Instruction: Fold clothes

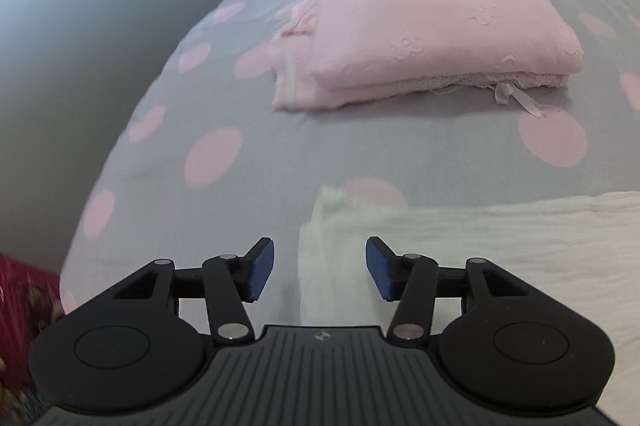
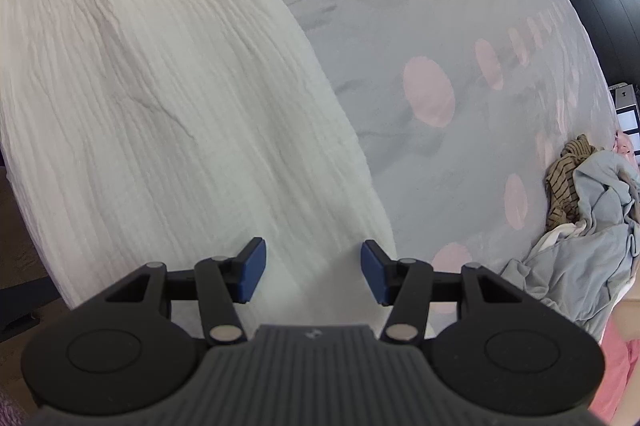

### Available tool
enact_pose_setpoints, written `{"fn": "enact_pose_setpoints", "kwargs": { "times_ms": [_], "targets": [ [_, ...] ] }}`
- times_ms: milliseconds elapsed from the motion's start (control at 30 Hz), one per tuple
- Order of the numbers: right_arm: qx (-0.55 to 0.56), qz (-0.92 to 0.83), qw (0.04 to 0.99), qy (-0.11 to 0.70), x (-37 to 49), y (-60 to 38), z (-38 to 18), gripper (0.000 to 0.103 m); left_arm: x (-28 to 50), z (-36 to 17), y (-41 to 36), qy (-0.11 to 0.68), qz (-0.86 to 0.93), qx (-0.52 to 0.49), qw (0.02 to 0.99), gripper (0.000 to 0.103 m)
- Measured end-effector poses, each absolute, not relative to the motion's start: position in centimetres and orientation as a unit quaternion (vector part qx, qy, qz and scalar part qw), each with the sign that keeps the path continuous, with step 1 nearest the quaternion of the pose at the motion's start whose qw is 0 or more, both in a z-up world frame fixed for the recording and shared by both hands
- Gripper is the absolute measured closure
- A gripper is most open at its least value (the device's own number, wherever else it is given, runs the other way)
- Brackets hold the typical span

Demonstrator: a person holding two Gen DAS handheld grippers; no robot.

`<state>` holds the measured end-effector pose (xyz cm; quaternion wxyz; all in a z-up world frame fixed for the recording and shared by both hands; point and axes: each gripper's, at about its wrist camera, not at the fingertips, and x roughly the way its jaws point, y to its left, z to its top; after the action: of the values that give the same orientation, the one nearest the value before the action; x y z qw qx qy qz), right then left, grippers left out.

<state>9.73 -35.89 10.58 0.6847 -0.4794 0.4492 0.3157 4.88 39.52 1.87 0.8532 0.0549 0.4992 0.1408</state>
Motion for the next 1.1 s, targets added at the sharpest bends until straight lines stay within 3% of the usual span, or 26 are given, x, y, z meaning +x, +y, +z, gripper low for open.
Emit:
{"fn": "enact_pose_setpoints", "kwargs": {
  "times_ms": [133,433,567,600,900,1000,1100],
  "targets": [
    [-0.476,0.318,0.685,0.452,10.0,-35.9,10.3,0.045,2.0,2.8,40.4,0.522,0.121,0.021,0.844,0.065],
    [-0.478,0.321,0.683,0.449,9.7,-36.0,10.3,0.045,-1.2,-1.2,40.0,0.644,0.071,0.011,0.762,0.065],
    [-0.483,0.320,0.682,0.446,9.4,-35.9,10.2,0.045,-1.9,-0.7,40.3,0.643,0.055,-0.017,0.764,0.093],
    [-0.485,0.320,0.681,0.445,9.4,-35.9,10.1,0.045,-2.1,-0.5,40.2,0.642,0.054,-0.013,0.765,0.095],
    [-0.489,0.317,0.677,0.449,9.4,-36.0,9.7,0.045,-2.4,-0.4,40.5,0.664,0.091,0.018,0.742,0.096],
    [-0.486,0.313,0.678,0.454,9.5,-36.3,9.7,0.045,-2.3,0.5,39.9,0.653,0.094,0.036,0.751,0.086],
    [-0.467,0.310,0.691,0.457,9.8,-36.9,10.6,0.045,-2.1,2.2,39.4,0.628,0.107,0.044,0.770,0.085]
  ]
}}
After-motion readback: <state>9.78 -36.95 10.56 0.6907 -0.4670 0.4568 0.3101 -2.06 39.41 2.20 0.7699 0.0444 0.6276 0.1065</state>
